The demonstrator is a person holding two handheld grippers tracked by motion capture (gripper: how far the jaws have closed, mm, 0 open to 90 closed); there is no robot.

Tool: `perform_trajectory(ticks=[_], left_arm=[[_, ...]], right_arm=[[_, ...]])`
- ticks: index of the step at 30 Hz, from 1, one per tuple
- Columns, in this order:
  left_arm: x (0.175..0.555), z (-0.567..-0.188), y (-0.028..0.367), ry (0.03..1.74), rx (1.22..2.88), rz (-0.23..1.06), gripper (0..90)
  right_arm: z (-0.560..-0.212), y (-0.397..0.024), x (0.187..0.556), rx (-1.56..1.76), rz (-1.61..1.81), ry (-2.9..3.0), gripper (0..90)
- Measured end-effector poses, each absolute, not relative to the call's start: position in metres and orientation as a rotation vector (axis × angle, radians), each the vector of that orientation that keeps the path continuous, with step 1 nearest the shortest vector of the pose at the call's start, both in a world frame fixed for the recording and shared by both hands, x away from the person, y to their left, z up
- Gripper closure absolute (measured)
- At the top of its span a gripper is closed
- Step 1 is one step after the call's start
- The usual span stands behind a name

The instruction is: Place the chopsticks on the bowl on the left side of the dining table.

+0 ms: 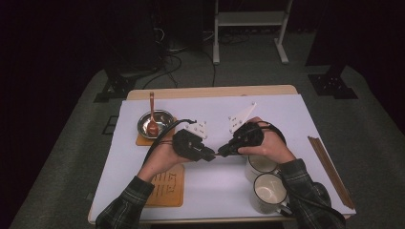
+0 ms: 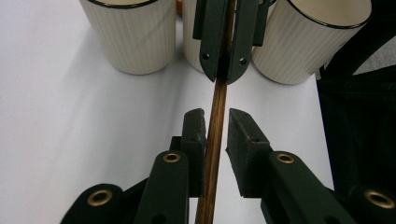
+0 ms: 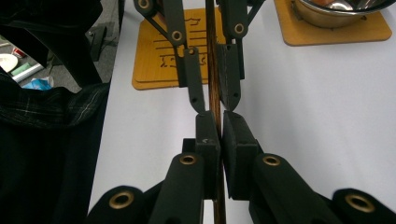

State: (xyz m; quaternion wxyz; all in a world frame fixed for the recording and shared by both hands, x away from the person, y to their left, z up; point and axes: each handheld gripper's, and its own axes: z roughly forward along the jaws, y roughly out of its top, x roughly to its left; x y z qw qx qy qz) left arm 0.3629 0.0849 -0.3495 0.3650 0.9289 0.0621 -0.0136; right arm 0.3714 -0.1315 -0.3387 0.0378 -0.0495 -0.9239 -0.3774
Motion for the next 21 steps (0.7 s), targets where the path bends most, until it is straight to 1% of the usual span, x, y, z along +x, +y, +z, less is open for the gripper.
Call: perform_trajectory(ticks=[13,21], left_arm=[[0.3637,-0.3514,0.0856,0.141,2.393,-0.081,83.6],[0.3639,-0.3514,0.0858,0.160,2.397,-0.096,84.2]], right_arm=[[-0.3404,-0.1307,0.3717,-0.137,-1.158,-2.823,84.4],[-0.3413,-0.1307,0.3722,-0.129,-1.164,-2.820,83.9]])
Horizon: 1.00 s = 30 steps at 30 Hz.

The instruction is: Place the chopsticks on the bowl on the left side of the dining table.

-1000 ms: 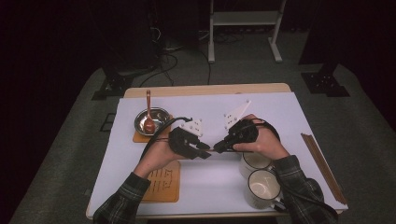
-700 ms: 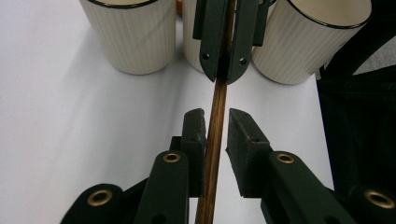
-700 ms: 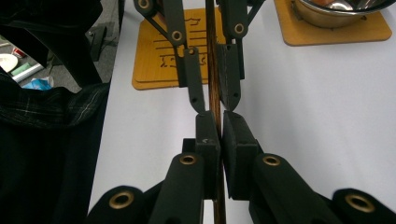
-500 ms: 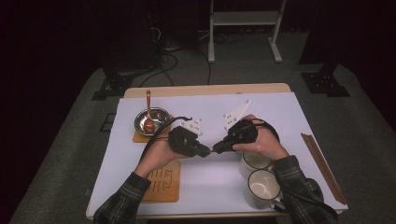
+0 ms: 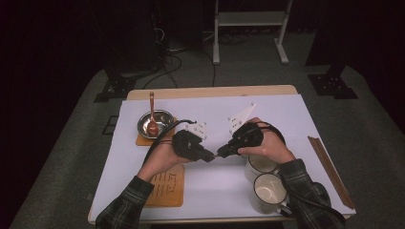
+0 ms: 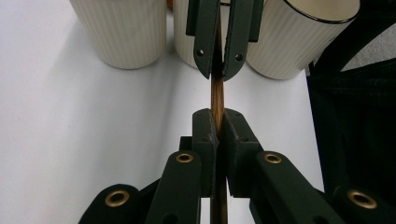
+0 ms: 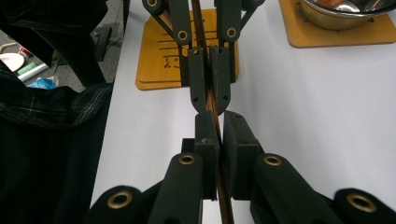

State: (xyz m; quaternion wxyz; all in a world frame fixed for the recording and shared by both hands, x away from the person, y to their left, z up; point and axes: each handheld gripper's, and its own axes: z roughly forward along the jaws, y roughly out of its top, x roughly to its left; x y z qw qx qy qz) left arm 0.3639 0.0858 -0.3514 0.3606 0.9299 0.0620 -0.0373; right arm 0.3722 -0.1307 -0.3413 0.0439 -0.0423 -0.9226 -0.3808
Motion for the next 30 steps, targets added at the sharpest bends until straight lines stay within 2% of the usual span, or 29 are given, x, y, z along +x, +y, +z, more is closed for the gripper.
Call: perform_trajectory(ticks=[3,8,20,30], left_arm=[[0.364,-0.352,0.086,0.163,2.398,-0.101,84.2],[0.366,-0.354,0.087,0.178,2.408,-0.096,84.2],[0.369,-0.355,0.093,0.218,2.409,-0.067,84.1],[0.372,-0.355,0.099,0.262,2.413,-0.046,84.1]], right_arm=[[-0.342,-0.131,0.373,-0.125,-1.170,-2.819,83.4],[-0.342,-0.133,0.374,-0.146,-1.189,-2.830,72.4],[-0.340,-0.144,0.376,-0.223,-1.260,-2.852,55.2],[-0.335,-0.162,0.379,-0.326,-1.320,-2.882,49.8]])
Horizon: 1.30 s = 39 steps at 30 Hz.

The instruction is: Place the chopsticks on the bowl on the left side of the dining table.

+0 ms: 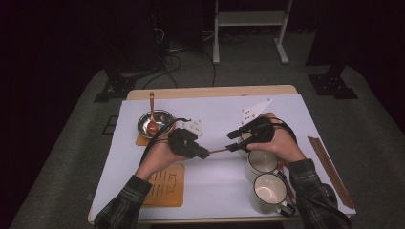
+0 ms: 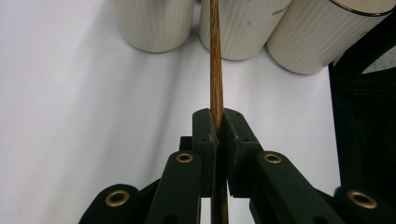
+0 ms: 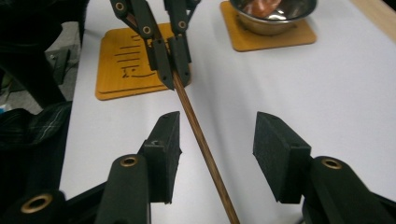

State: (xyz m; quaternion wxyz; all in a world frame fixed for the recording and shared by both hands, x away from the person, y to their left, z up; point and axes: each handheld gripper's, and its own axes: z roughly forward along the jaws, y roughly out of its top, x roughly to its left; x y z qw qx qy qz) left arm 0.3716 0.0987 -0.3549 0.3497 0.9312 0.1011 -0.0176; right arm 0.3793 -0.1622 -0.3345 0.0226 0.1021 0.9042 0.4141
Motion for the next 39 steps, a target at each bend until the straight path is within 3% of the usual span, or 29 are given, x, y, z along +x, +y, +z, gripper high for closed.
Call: perform_trajectory(ticks=[19,39], left_arm=[[0.379,-0.355,0.115,0.364,2.391,-0.025,84.1],[0.389,-0.352,0.141,0.452,2.361,0.020,84.1]], right_arm=[[-0.330,-0.203,0.389,0.506,1.309,2.650,40.0],[-0.333,-0.254,0.396,0.718,1.320,2.503,36.5]])
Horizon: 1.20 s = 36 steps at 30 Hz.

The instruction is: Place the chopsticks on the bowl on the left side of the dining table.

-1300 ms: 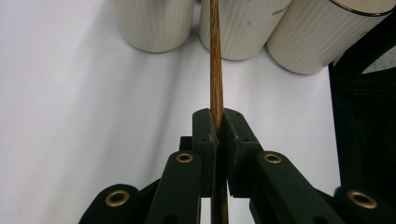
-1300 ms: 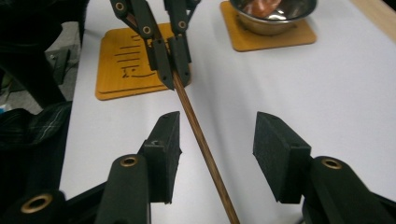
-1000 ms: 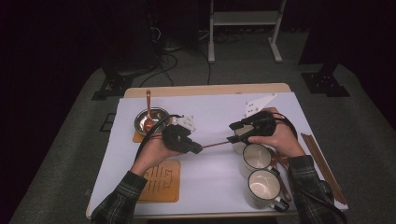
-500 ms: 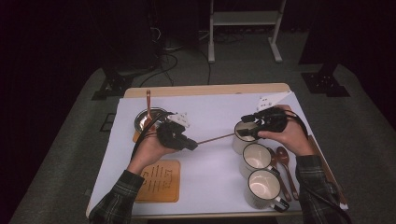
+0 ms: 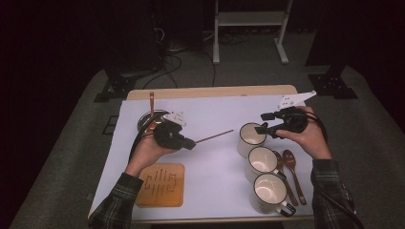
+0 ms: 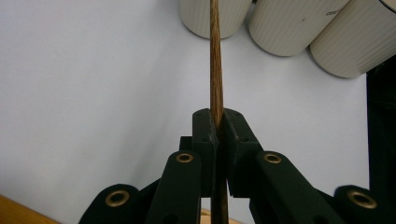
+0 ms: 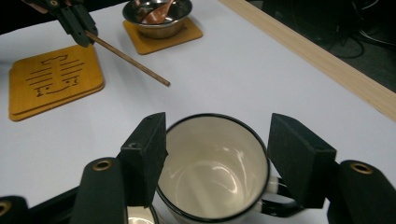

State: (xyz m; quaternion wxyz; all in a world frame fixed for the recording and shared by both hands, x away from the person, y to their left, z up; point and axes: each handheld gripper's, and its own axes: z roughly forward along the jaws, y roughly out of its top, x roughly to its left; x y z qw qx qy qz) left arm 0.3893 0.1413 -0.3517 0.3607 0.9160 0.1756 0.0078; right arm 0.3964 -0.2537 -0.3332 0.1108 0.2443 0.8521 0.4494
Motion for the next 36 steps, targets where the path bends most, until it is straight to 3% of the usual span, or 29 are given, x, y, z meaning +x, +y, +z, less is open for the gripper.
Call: perform_trajectory(ticks=[19,36], left_arm=[[0.397,-0.350,0.157,0.516,2.324,0.068,84.2],[0.408,-0.348,0.168,0.544,2.304,0.102,84.1]], right_arm=[[-0.358,-0.296,0.407,0.941,1.219,2.378,33.4],[-0.409,-0.316,0.422,1.137,1.115,2.267,28.8]])
